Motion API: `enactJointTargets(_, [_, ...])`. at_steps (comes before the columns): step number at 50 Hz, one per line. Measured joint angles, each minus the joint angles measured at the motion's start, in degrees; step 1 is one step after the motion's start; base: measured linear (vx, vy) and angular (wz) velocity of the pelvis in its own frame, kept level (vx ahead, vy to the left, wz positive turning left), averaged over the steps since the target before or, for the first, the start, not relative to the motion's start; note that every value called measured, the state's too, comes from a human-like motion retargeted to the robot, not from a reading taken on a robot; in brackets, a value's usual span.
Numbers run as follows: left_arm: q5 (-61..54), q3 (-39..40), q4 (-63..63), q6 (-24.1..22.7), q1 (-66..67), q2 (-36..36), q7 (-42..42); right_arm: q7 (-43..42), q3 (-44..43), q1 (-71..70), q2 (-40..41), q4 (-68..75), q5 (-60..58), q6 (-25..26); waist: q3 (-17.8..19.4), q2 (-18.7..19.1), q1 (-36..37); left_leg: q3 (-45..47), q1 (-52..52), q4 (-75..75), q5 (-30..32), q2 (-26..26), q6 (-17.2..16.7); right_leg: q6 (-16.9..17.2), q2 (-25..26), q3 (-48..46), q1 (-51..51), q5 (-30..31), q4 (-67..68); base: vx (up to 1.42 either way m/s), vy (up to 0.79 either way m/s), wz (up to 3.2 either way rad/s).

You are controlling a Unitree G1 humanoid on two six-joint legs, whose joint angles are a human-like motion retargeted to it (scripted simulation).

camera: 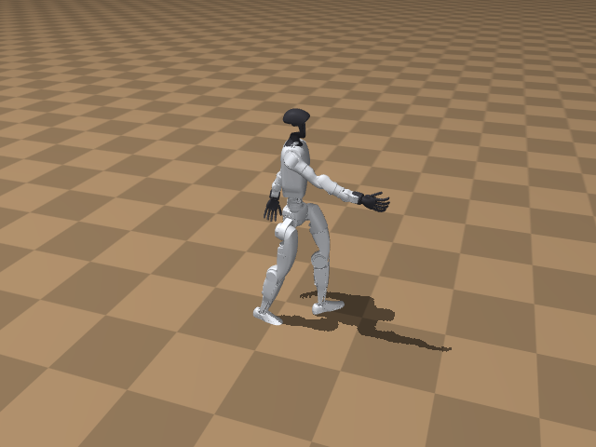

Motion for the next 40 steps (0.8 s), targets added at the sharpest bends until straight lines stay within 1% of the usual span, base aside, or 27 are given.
enactJointTargets(2, [0.0,1.8,-0.2,-2.7,-2.5,-0.7,3.4,0.0,-0.6,2.5,1.5,-0.6,2.6,-2.3,1.4,3.7,0.3,3.8,8.1,-13.6,4.1,-0.3,-2.0,0.1,3.0,0.5,5.1,-0.6,0.3,0.8,0.24,-0.41])
enactJointTargets(3, [-0.7,2.3,-0.5,-4.2,-4.0,-1.3,4.5,0.1,-0.6,4.4,2.3,-0.8,3.6,-3.6,1.5,4.6,-0.3,4.9,10.2,-16.7,5.6,-0.6,-2.0,0.0,3.6,0.3,6.4,-0.9,1.0,0.76,0.26,0.17])
enactJointTargets(4, [-2.7,2.7,-0.6,-4.1,-5.9,-1.8,4.6,0.4,-1.5,6.7,3.0,-0.4,1.2,-2.5,1.3,5.4,-1.3,5.5,11.6,-17.7,6.5,-0.5,-3.2,-0.3,4.3,-0.2,7.4,-0.8,2.4,0.75,0.26,0.49])
enactJointTargets(5, [-5.2,3.1,-0.6,-3.2,-8.1,-2.3,4.0,0.9,-2.9,9.3,3.5,0.3,-2.8,-0.3,1.1,6.1,-2.4,6.0,12.6,-17.7,7.0,-0.2,-5.2,-0.7,4.9,-0.8,8.0,-0.6,4.0,0.74,0.26,0.84])
enactJointTargets(7, [-3.0,3.4,0.0,-2.7,-13.3,-2.8,2.8,3.8,-4.5,16.6,4.7,1.2,-7.4,1.7,0.1,7.7,-5.7,4.2,15.0,-17.7,8.1,0.1,-8.4,-1.4,6.5,-3.3,7.8,2.3,10.4,0.73,0.27,1.31])
enactJointTargets(8, [-1.0,3.3,0.3,-3.0,-16.3,-2.9,2.1,5.7,-4.9,20.8,5.2,2.0,-9.0,2.1,-0.5,8.7,-7.7,2.3,16.2,-17.7,8.4,0.4,-9.4,-1.8,7.4,-5.0,6.8,4.7,15.5,0.7,0.26,1.71])
enactJointTargets(10, [3.4,2.5,0.6,-3.2,-23.5,-2.7,1.4,9.4,-5.5,29.7,5.7,4.3,-11.9,3.3,-1.6,10.4,-11.3,-2.4,17.9,-17.7,8.5,0.9,-10.2,-2.6,8.3,-9.0,0.9,9.7,30.7,0.64,0.22,1.91])
enactJointTargets(11, [5.3,2.1,0.4,-2.8,-28.2,-2.2,2.0,10.4,-5.9,33.8,5.7,5.8,-13.2,4.4,-2.1,10.5,-12.5,-4.8,18.1,-17.7,8.2,0.6,-10.0,-3.1,7.6,-10.3,-4.2,11.5,40.2,0.58,0.17,1.9])
enactJointTargets(12, [7.1,1.8,0.1,-2.3,-33.1,-1.6,2.7,11.3,-6.4,37.8,5.8,7.4,-14.4,5.7,-2.3,10.5,-13.7,-7.0,18.4,-17.7,7.7,0.3,-9.7,-3.6,6.9,-11.3,-9.1,12.6,49.2,0.56,0.13,1.83])
enactJointTargets(13, [8.6,1.8,-0.3,-1.4,-38.3,-0.9,3.8,11.8,-7.0,41.7,6.0,9.0,-15.3,7.3,-2.1,10.2,-14.6,-9.2,19.0,-17.7,7.1,-0.3,-9.5,-4.5,6.1,-11.6,-13.7,12.5,57.3,0.56,0.1,1.8])
enactJointTargets(15, [11.0,2.6,-1.6,0.9,-48.8,0.4,5.8,12.7,-8.2,49.1,6.6,11.8,-16.6,10.4,-0.7,9.9,-16.6,-13.3,21.2,-17.7,5.8,-1.4,-9.3,-6.8,4.7,-11.1,-21.1,9.3,70.3,0.56,0.09,1.79])
enactJointTargets(17, [12.1,3.4,-2.8,2.7,-58.7,1.5,7.2,13.9,-9.0,56.1,7.2,13.5,-16.4,12.3,0.6,10.1,-19.1,-17.7,23.4,-17.7,5.0,-2.3,-9.1,-10.0,3.0,-10.6,-27.3,5.8,78.7,0.54,0.08,1.83])
enactJointTargets(20, [11.8,3.6,-4.5,3.7,-71.6,3.2,9.3,16.2,-8.9,65.8,8.3,14.0,-15.2,13.4,1.4,10.9,-23.5,-24.4,25.8,-17.7,4.4,-2.7,-8.6,-13.4,1.1,-9.8,-35.7,2.6,84.3,0.51,0.04,1.84])
enactJointTargets(22, [11.0,3.1,-5.6,3.3,-78.0,4.4,10.6,17.9,-7.2,71.3,9.2,13.6,-14.7,13.1,1.1,11.6,-26.4,-28.7,26.9,-17.7,4.0,-2.2,-8.4,-13.4,2.0,-8.4,-39.8,1.6,82.1,0.5,-0.04,1.73])
enactJointTargets(25, [9.2,2.3,-7.5,2.1,-84.6,5.8,11.6,20.3,-3.2,77.8,10.6,13.0,-15.7,12.7,0.2,12.3,-29.2,-33.8,28.5,-17.6,3.3,-1.1,-8.2,-11.2,5.5,-4.7,-43.4,2.3,72.1,0.5,-0.11,1.45])
enactJointTargets(28, [5.4,1.7,-9.2,0.6,-88.3,6.2,11.9,21.5,-0.2,80.6,11.5,12.5,-17.1,12.6,-0.6,11.9,-30.5,-37.9,30.0,-17.1,2.4,-1.0,-8.0,-8.1,8.2,0.9,-42.3,4.9,54.4,0.5,-0.13,1.22])
enactJointTargets(30, [2.4,1.3,-9.9,-0.9,-89.2,5.7,12.3,21.5,0.5,80.6,11.7,12.3,-17.4,12.2,-0.9,11.2,-30.9,-40.8,31.0,-16.3,1.7,-1.5,-8.0,-5.8,8.6,5.4,-38.4,7.1,38.8,0.5,-0.14,1.31])
enactJointTargets(33, [-2.1,0.6,-10.2,-3.9,-88.1,3.7,13.5,19.9,-0.1,77.7,11.5,12.2,-16.4,11.5,0.1,8.9,-31.6,-46.3,34.1,-15.3,0.5,-3.6,-7.9,-2.9,5.5,12.7,-26.9,9.8,11.7,0.53,-0.17,1.58])
enactJointTargets(35, [-3.4,0.3,-9.8,-4.9,-86.2,2.2,14.1,18.7,-1.0,73.9,11.1,12.5,-16.8,11.8,1.8,6.9,-31.1,-49.6,37.1,-14.8,-0.5,-5.1,-7.5,-1.1,2.6,15.9,-19.6,11.2,0.0,0.54,-0.23,1.37])
enactJointTargets(37, [-2.6,-0.2,-8.9,-4.8,-82.1,0.6,13.6,17.7,-1.6,69.4,10.3,12.8,-17.5,12.1,2.2,5.7,-29.1,-51.6,38.5,-13.9,-0.9,-6.0,-6.9,-0.5,1.1,16.3,-16.1,13.2,-3.3,0.49,-0.26,0.85])
enactJointTargets(40, [-0.1,-1.3,-6.4,-4.4,-73.3,-1.6,12.3,15.6,-2.0,60.6,7.7,13.7,-17.0,11.5,2.3,5.3,-25.1,-53.6,38.9,-11.3,0.5,-6.3,-6.3,-1.6,-0.1,13.1,-12.9,13.1,-4.3,0.44,-0.27,0.54])
